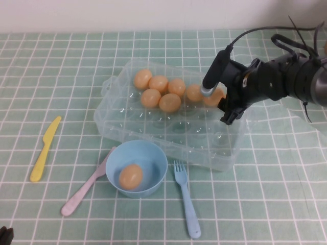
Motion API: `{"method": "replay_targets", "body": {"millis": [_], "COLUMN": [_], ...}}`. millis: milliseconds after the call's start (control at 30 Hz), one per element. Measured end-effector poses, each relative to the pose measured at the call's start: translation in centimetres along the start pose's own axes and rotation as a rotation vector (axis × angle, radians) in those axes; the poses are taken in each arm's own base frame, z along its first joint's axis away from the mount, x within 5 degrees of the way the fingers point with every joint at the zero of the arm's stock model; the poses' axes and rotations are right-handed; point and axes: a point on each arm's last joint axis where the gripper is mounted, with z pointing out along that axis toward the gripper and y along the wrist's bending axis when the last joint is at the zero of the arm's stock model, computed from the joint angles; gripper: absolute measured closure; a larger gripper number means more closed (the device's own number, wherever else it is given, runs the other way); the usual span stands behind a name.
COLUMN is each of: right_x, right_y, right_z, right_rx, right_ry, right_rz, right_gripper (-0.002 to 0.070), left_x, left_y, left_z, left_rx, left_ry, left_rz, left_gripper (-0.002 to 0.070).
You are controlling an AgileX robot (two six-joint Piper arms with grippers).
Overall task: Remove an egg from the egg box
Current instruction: Pick up the egg from the plastic box
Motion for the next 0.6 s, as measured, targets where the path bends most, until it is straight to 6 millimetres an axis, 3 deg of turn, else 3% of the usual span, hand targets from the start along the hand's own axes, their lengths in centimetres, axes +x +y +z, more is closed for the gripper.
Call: {"method": "replay_targets", "body": {"millis": [600], "right_x": [0.6], "right_y": [0.0], "right_z": [1.2], "right_rx": [-0.024], "right_ry": [0.047], "right_rz": [0.007], "right_gripper": [0.0223], "left_x": [0.0], "left_y": [0.0], "left_z": [0.0], "left_rx": [0.0], "left_ry": [0.0], "left_rz": [0.0], "left_gripper": [0.0675]}}
